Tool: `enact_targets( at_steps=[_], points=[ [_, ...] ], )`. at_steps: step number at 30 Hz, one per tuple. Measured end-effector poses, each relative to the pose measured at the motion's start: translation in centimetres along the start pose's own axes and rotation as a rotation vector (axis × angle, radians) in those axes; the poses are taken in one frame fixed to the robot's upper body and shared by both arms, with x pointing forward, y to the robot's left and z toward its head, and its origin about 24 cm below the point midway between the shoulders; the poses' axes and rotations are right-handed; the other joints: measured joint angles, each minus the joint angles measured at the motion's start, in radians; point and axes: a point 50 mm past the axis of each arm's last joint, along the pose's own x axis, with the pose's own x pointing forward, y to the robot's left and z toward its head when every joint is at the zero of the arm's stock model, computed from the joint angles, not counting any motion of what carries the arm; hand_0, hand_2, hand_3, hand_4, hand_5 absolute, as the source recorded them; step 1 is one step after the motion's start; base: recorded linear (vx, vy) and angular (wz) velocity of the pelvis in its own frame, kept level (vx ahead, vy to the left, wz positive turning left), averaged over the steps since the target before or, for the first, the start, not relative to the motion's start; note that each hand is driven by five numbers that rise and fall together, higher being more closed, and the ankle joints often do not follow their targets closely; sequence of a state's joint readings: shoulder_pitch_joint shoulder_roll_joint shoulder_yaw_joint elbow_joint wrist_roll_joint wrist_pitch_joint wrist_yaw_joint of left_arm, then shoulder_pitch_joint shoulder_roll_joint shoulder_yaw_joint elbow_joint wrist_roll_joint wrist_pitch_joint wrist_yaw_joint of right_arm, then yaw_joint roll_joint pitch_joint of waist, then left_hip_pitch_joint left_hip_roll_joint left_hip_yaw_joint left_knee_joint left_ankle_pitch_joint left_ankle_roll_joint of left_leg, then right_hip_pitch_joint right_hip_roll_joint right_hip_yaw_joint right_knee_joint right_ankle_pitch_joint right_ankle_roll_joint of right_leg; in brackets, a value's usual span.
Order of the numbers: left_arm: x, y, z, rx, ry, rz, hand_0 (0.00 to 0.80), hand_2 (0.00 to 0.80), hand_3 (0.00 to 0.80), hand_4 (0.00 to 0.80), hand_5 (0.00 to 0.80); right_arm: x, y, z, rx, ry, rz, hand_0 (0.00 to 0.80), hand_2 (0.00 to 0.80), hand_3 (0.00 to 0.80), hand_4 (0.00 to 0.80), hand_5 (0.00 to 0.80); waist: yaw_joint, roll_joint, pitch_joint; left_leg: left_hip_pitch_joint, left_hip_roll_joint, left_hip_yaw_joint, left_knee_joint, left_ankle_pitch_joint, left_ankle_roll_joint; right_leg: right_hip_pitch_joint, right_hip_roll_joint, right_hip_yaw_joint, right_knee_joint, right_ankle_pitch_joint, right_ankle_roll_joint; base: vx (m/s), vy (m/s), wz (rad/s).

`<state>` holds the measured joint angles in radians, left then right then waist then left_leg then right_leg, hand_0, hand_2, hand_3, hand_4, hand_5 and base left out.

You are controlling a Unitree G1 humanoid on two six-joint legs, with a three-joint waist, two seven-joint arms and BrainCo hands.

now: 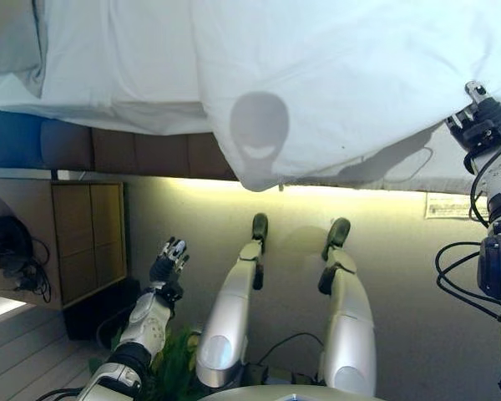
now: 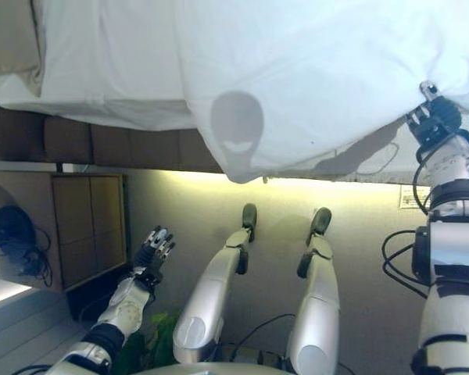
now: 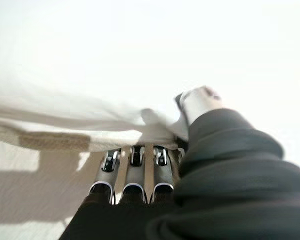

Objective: Make the bed neatly

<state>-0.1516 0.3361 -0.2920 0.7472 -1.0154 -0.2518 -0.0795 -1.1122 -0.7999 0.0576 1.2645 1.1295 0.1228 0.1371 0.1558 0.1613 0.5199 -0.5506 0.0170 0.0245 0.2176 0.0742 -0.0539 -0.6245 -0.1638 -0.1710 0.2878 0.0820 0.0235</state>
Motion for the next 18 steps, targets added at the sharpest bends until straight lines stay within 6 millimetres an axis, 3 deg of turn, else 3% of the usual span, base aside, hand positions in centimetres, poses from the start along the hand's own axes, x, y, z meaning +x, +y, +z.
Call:
enact_targets(
  at_steps=[13,15,18],
  points=[
    [-0.4,1.3,-0.5,0.004,0.032,0.033,0.0,0.0,0.0,0.0,0.0,0.0,0.1,-0.2,-0.018,0.019,0.01,0.8,0.8,0.8,0.8,0.8,-0.002,-0.001,0.001,0.055,0.003,-0.002,-0.017,0.0,-0.001,0.058,0.005,-0.006,-0.021,0.006,-0.004,0.0,0.0,0.0],
    [-0.3,0.7,-0.3,0.003,0.025,-0.019,0.0,0.0,0.0,0.0,0.0,0.0,0.1,-0.4,-0.033,0.025,0.014,0.8,0.8,0.8,0.8,0.8,-0.003,-0.003,0.001,0.058,0.003,-0.002,-0.017,0.0,-0.001,0.063,0.006,-0.006,-0.024,0.007,-0.003,0.0,0.0,0.0],
    [0.1,-1.8,1.0,0.059,0.018,-0.184,0.0,0.0,0.0,0.0,0.0,-0.1,0.1,-0.8,-0.044,0.03,0.035,0.8,0.8,0.8,0.8,0.8,-0.004,-0.012,0.001,0.06,0.007,-0.001,-0.017,0.0,-0.001,0.067,0.011,-0.005,-0.03,0.009,-0.001,-0.022,-0.015,-0.02]
  ],
)
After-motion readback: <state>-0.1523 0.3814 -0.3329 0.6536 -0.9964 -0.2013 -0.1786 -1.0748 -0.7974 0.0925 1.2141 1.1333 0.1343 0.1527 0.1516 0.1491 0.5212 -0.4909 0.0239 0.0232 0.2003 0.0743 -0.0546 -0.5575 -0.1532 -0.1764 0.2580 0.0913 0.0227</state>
